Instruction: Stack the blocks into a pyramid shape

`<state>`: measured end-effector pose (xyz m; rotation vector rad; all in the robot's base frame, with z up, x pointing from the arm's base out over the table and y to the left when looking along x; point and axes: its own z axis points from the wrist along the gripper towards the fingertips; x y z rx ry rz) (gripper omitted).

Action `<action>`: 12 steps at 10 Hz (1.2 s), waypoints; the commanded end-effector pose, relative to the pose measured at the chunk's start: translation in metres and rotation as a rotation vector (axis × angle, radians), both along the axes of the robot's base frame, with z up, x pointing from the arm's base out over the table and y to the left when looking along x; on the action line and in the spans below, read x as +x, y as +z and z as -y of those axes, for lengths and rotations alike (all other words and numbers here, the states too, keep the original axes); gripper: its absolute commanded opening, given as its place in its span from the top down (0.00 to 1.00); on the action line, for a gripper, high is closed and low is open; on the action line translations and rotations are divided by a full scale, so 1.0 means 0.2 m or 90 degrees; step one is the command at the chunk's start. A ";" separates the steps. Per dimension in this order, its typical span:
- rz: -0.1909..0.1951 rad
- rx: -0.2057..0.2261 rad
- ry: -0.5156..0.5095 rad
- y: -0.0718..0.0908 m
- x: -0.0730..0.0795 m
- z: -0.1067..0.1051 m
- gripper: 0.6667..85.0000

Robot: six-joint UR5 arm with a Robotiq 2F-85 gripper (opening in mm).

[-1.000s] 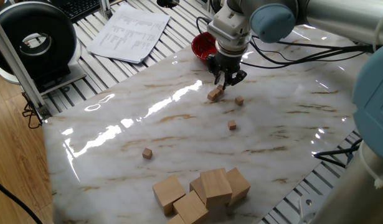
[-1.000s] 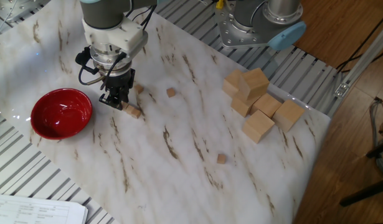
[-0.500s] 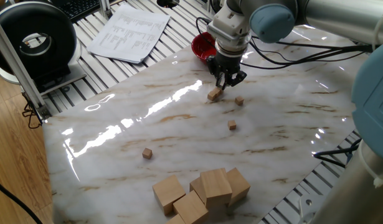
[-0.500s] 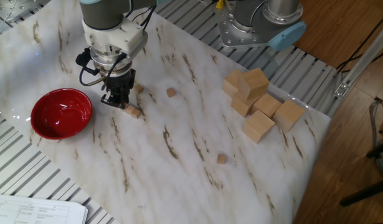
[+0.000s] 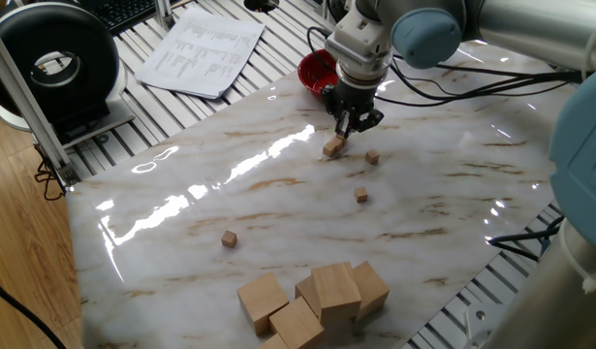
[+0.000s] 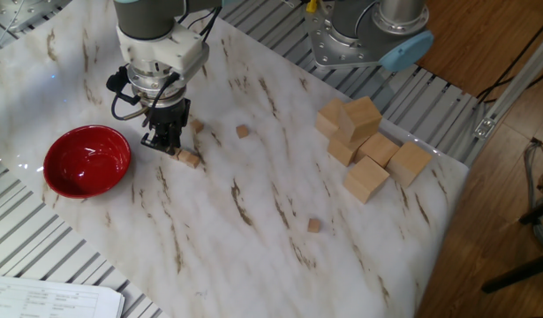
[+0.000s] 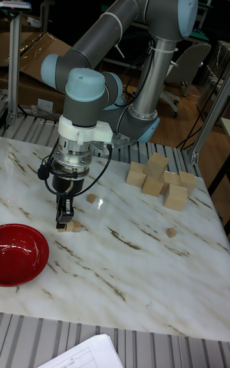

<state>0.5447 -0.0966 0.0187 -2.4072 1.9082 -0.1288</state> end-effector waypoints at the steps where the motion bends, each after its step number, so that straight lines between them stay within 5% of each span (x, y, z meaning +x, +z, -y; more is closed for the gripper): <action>1: 0.000 0.005 -0.001 0.01 0.01 -0.02 0.62; 12: 0.002 0.009 -0.003 -0.02 0.01 0.00 0.64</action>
